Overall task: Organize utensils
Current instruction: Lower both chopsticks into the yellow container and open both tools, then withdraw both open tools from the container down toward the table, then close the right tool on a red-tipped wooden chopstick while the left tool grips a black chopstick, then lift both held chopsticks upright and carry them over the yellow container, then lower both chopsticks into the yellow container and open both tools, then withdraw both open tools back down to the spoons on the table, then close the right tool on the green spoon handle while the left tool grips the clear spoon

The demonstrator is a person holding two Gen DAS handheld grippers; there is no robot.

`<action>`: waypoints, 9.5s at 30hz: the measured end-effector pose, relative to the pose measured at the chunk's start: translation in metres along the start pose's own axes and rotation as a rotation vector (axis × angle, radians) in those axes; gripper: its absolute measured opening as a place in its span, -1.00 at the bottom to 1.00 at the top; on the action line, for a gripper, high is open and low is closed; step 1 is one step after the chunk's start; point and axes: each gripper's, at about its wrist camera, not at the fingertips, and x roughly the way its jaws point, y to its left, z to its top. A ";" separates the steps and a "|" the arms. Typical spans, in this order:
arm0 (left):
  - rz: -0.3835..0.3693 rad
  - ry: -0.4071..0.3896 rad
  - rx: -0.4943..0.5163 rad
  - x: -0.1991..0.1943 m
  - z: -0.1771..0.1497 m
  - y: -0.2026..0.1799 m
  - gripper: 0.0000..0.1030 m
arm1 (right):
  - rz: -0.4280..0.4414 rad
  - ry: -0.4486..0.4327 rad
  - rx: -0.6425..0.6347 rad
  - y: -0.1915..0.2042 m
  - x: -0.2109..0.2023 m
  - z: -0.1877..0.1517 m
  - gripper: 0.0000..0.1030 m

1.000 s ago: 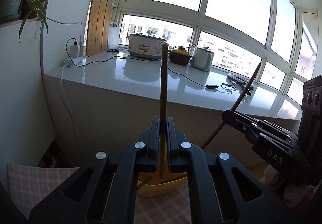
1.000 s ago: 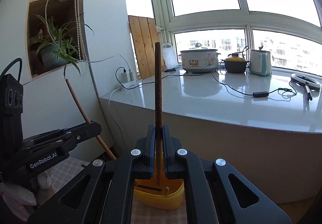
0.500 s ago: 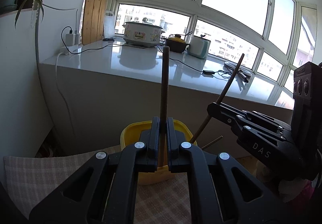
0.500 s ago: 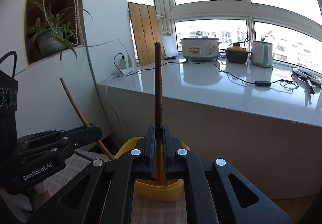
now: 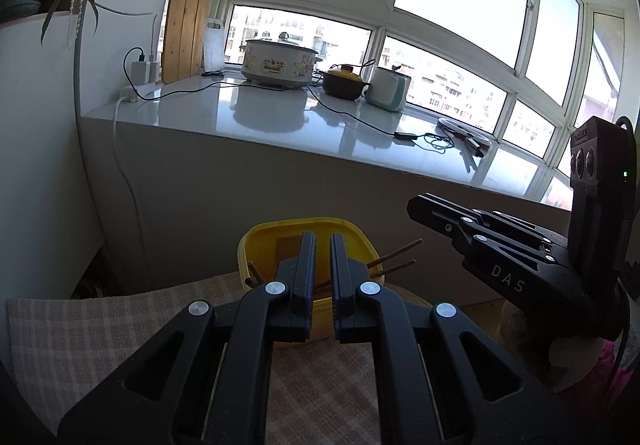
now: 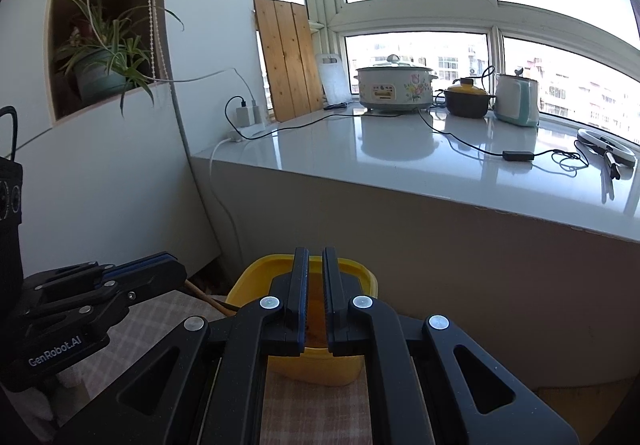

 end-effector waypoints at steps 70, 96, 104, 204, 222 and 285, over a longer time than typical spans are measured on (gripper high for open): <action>0.123 0.466 -0.252 0.087 -0.161 0.148 -0.37 | 0.120 0.598 0.091 0.102 0.144 -0.165 -0.56; 0.126 0.428 -0.283 0.065 -0.152 0.170 -0.91 | 0.134 0.625 0.076 0.123 0.162 -0.162 -0.91; 0.111 0.518 -0.279 0.066 -0.155 0.172 -0.89 | 0.138 0.600 0.054 0.124 0.151 -0.156 -0.91; 0.005 -0.030 0.018 0.027 0.051 0.009 -0.93 | 0.092 -0.010 0.041 -0.027 0.025 0.042 -0.91; -0.018 0.035 0.047 0.037 0.037 -0.007 -0.93 | 0.093 0.137 0.034 -0.023 0.057 0.037 -0.91; 0.099 0.396 -0.479 -0.021 -0.188 0.170 -0.43 | 0.265 0.412 -0.041 0.075 0.039 -0.132 -0.33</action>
